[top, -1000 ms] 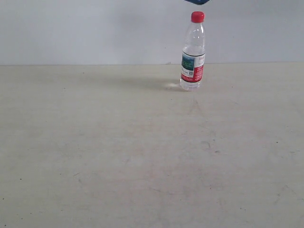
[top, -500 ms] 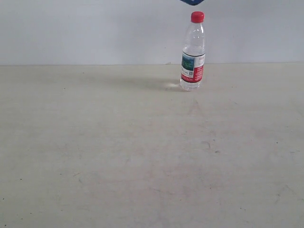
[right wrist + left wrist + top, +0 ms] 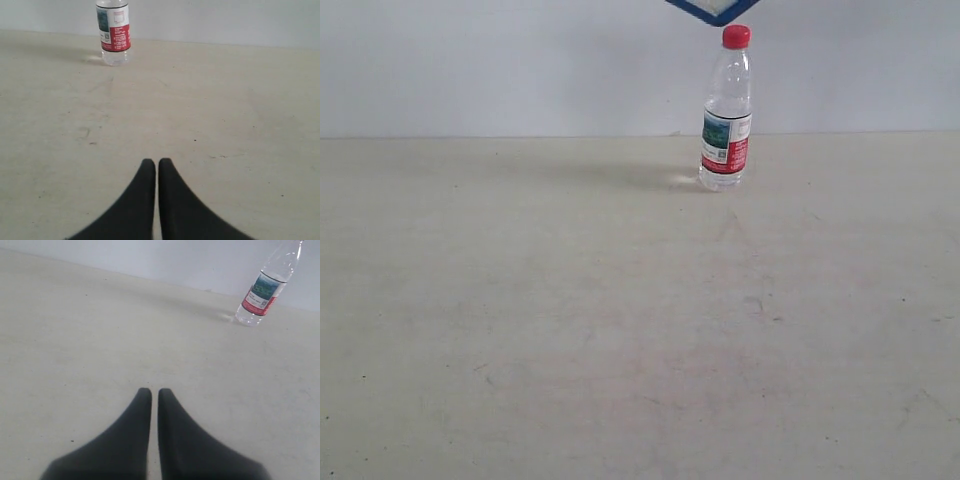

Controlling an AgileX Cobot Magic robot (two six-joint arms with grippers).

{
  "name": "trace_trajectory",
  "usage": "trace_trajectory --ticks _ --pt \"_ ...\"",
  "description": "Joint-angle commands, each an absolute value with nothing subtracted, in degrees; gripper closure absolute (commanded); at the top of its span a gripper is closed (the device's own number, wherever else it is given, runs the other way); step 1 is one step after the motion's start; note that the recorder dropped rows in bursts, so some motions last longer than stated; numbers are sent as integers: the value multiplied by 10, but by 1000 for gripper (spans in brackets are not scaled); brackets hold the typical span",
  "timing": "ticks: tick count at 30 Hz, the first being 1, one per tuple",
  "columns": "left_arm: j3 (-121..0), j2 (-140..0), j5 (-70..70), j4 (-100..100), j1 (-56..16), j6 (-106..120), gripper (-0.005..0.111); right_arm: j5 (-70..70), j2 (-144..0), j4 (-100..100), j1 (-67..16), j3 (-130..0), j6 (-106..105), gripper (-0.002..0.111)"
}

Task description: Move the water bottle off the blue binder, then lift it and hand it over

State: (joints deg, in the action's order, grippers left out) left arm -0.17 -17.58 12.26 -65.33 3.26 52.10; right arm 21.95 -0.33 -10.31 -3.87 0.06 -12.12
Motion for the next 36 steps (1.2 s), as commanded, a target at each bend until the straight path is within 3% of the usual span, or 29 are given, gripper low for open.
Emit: trace_trajectory --ticks 1,4,29,36 --pt "-1 -170 118 -653 34 518 102 212 0 95 -76 0 112 108" --pt "-1 -170 118 -653 34 518 102 217 0 162 -80 0 182 108" --pt "-1 -136 120 -647 35 524 102 211 0 153 -80 0 104 108" --pt "0 0 -36 -619 57 572 102 214 0 153 -80 0 104 108"
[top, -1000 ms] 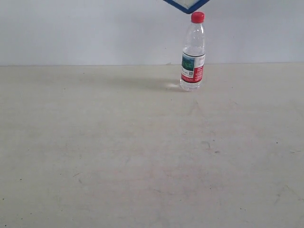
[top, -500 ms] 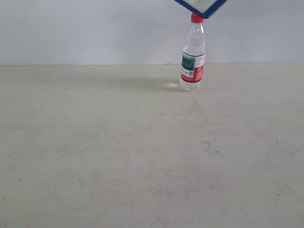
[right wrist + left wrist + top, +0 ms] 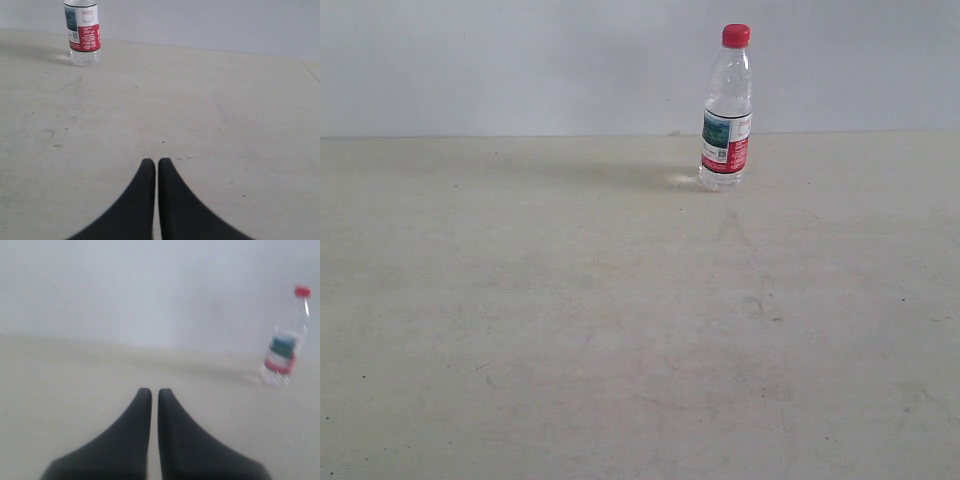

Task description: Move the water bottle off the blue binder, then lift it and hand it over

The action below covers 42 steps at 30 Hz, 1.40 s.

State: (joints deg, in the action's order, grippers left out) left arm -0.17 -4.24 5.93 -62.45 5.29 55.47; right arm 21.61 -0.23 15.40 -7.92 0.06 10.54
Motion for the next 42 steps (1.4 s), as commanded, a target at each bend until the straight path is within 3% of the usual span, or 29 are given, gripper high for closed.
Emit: trace_trajectory --ticks 1,15,17,22,25,29,34,42 --pt "0 0 -44 -622 55 562 102 214 0 153 -80 0 104 108" --pt "-57 0 -15 -610 46 542 102 211 0 153 -80 0 104 108" --pt "-49 0 0 -469 24 411 102 210 0 153 -80 0 104 108" --pt "0 0 21 46 -9 -249 102 210 0 153 -80 0 104 108" --pt "0 0 98 204 -27 -408 102 210 0 153 -80 0 104 108" --pt "0 0 198 218 -41 -364 102 211 0 153 -80 0 104 108" --pt "0 0 227 212 -41 -164 102 210 0 153 -80 0 104 108" --pt "0 0 222 134 -32 -256 102 212 0 153 -80 0 104 108"
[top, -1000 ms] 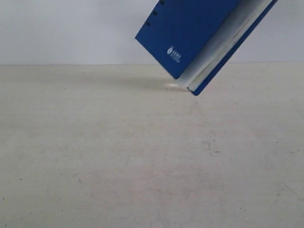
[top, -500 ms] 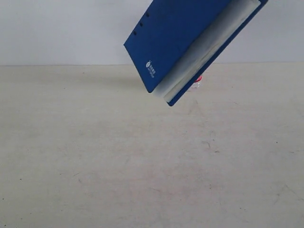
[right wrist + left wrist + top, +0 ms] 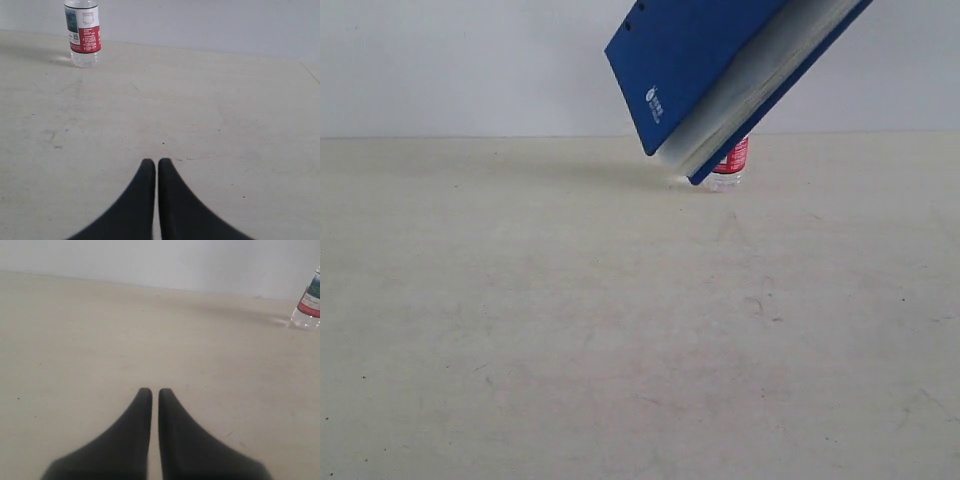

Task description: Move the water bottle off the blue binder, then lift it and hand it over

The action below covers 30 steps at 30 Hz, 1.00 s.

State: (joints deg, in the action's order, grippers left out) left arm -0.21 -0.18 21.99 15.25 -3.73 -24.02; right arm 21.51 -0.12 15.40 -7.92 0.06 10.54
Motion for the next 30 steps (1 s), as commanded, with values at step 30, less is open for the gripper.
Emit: trace_trajectory --ticks 30 --pt "0 0 203 139 -12 -220 102 212 0 153 -80 0 104 108"
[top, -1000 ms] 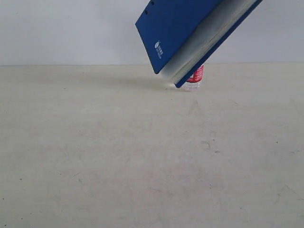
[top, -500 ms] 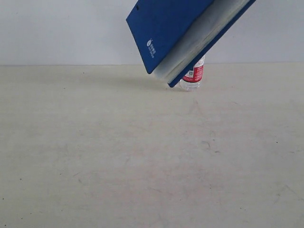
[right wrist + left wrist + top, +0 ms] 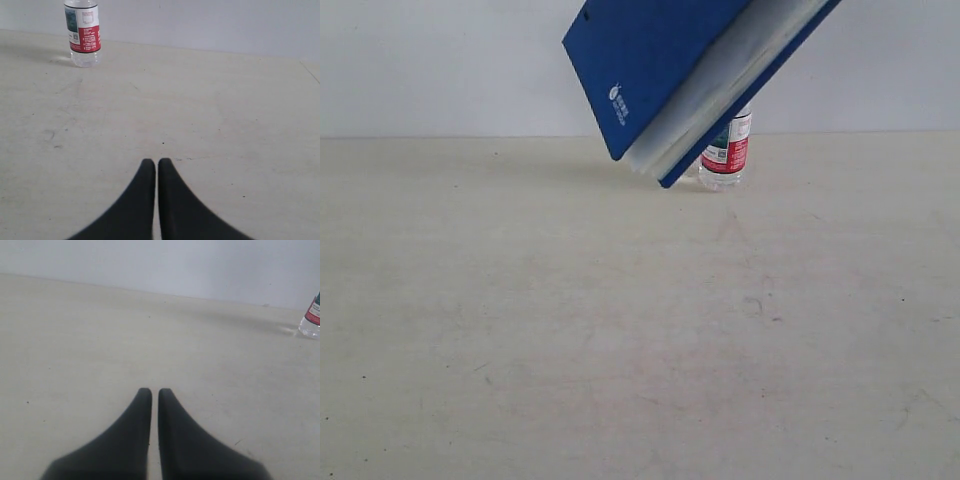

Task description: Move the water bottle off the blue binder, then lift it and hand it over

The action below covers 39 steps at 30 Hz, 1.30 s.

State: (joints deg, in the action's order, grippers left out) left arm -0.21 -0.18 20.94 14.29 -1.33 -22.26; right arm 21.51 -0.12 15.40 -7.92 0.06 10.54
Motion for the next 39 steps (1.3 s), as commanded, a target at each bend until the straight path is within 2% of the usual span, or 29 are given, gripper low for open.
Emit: trace_trajectory --ticks 1,9,14,22,31,34,39 --pt "0 0 203 139 -9 -220 102 212 0 153 -80 0 104 108" --pt "0 0 206 131 74 -210 102 212 0 153 -80 0 104 108" --pt "0 0 212 129 97 -145 102 212 0 153 -80 0 104 108" --pt "0 0 187 65 96 -145 102 212 0 153 -80 0 104 108" --pt "0 0 22 63 96 -146 102 212 0 153 -80 0 104 108" --pt "0 0 37 0 96 -136 102 212 0 153 -80 0 104 108" --pt "0 0 143 -56 97 -61 102 212 0 153 -80 0 104 108"
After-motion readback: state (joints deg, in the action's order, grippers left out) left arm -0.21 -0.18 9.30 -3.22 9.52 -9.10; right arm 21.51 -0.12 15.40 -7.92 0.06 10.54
